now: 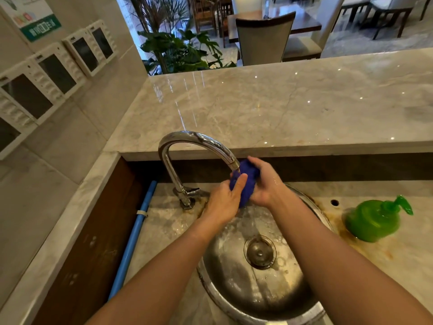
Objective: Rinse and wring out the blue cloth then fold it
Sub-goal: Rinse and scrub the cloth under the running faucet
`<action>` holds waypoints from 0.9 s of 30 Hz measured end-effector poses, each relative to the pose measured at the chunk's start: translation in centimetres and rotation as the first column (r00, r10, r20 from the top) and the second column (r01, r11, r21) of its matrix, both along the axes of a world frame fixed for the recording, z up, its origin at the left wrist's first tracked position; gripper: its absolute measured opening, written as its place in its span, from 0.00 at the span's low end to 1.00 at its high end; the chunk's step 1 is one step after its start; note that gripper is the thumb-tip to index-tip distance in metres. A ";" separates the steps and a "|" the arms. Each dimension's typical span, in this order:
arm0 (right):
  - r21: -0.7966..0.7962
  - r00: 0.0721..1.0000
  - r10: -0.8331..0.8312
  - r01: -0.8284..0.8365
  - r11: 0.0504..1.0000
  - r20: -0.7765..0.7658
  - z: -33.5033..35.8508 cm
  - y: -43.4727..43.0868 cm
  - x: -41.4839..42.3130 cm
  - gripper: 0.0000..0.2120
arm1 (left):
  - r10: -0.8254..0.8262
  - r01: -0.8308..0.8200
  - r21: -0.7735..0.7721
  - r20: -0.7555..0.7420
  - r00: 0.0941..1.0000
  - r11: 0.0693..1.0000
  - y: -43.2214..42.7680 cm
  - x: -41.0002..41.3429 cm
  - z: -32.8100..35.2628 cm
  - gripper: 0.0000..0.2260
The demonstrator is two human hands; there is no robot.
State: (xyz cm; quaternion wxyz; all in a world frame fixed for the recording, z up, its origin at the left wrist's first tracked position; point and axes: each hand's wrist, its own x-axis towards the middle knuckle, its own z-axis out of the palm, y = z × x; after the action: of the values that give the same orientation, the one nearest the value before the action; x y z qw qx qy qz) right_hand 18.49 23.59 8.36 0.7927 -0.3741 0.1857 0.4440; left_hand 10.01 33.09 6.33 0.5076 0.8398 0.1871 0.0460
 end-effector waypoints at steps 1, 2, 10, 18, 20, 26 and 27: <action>0.040 0.999 0.030 -0.032 0.999 0.040 -0.1 -0.4 0.2 0.16 | 0.036 -0.040 -0.150 -0.028 0.999 0.988 0.1 0.0 -0.1 0.26; 0.057 0.994 0.071 -0.076 0.995 0.086 -0.1 -0.8 0.3 0.17 | 0.088 -0.103 -0.300 -0.063 0.994 0.948 0.2 0.1 -0.1 0.21; -0.295 0.877 0.395 -0.314 0.902 0.275 -2.0 -2.3 -1.5 0.26 | 0.371 -0.428 -0.705 -0.247 0.895 0.565 0.9 1.5 0.9 0.15; -0.239 0.837 0.265 -0.166 0.957 0.479 -1.1 -4.4 -1.3 0.14 | 0.330 -0.418 -0.880 -0.335 0.882 0.226 1.6 0.3 1.2 0.16; -0.148 0.842 0.189 -0.132 0.980 0.505 -0.2 -3.8 -2.3 0.11 | 0.257 -0.433 -0.869 -0.373 0.891 0.240 1.3 0.4 1.5 0.18; -0.558 0.339 0.445 0.457 0.693 0.829 -0.3 1.6 -6.8 0.19 | 0.270 -0.438 -0.783 -0.350 0.897 0.442 -1.6 1.0 2.8 0.15; -0.549 0.231 0.525 0.581 0.601 0.819 -0.4 1.7 -6.4 0.21 | 0.235 -0.421 -0.769 -0.349 0.907 0.481 -1.8 0.8 2.7 0.16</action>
State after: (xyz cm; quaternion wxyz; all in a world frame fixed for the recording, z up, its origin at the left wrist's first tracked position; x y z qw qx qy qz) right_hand 12.13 25.26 7.92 0.4695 -0.8662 -0.1649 -0.0456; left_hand 10.83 31.29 9.05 0.8029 0.4472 0.3927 -0.0343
